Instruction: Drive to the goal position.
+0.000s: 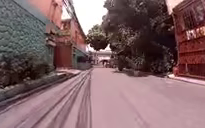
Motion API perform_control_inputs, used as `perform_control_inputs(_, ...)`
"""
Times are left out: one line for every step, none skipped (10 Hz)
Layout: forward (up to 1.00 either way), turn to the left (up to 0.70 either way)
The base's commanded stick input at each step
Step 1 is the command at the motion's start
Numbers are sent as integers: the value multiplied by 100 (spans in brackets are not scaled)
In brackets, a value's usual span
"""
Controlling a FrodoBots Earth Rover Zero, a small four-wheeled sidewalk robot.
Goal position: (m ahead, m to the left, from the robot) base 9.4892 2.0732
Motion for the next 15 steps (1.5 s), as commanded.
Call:
perform_control_inputs(100, 0)
perform_control_inputs(100, 0)
perform_control_inputs(100, 0)
perform_control_inputs(100, 0)
perform_control_inputs(100, 0)
perform_control_inputs(100, 0)
perform_control_inputs(100, 0)
perform_control_inputs(100, 0)
perform_control_inputs(100, 0)
perform_control_inputs(100, 0)
perform_control_inputs(100, 0)
perform_control_inputs(100, 0)
perform_control_inputs(100, 0)
perform_control_inputs(100, 0)
perform_control_inputs(100, 0)
